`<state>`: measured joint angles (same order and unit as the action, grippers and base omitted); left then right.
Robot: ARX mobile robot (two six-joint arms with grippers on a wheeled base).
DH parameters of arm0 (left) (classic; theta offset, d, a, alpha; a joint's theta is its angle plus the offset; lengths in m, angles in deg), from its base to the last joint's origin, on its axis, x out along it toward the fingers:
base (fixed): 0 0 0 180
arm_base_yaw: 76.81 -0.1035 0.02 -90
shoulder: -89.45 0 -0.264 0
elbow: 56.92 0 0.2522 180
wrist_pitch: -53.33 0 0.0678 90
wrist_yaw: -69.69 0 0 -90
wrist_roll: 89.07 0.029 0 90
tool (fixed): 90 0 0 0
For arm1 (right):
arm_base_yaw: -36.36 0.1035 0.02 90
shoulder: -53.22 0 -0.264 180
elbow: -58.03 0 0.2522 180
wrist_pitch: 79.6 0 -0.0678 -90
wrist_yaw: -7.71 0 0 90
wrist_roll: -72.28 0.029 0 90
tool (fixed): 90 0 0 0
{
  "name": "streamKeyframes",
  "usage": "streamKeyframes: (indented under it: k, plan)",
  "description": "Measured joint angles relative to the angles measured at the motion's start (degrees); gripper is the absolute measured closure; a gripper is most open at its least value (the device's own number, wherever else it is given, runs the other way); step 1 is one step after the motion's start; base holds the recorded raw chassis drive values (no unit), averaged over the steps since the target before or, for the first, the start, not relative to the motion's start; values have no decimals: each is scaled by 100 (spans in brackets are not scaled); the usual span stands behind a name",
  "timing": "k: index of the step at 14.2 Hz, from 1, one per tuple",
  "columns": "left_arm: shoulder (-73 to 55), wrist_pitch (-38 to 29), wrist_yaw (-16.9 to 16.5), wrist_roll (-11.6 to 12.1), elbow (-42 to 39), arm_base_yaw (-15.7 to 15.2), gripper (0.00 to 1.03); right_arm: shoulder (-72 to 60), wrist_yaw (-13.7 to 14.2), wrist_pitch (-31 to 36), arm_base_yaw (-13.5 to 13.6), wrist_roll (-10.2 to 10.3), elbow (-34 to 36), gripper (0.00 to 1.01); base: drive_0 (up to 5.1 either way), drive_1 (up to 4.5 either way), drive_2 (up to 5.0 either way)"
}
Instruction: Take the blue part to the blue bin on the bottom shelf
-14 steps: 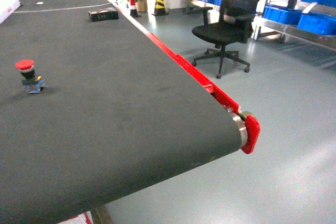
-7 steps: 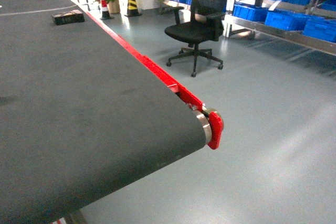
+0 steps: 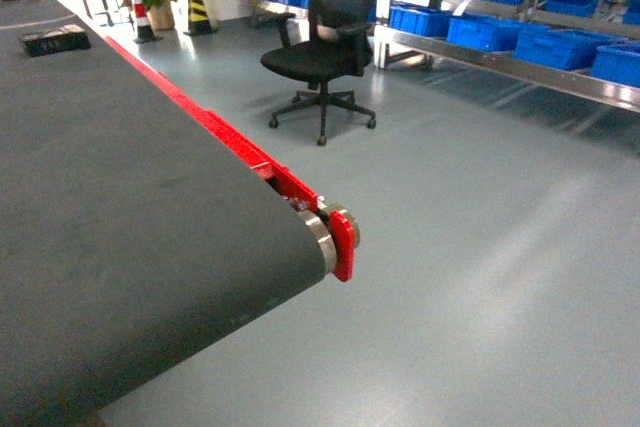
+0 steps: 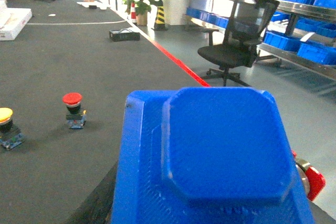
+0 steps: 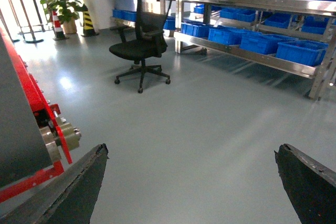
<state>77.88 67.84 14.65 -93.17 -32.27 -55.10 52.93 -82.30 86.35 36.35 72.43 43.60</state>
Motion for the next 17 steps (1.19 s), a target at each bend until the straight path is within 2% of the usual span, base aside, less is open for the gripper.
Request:
streamKeyframes:
  k: [17]
  plan:
    - [0, -4, 0, 0, 0, 0, 60, -2, 0, 2, 0, 0, 0, 3, -159, -159, -159]
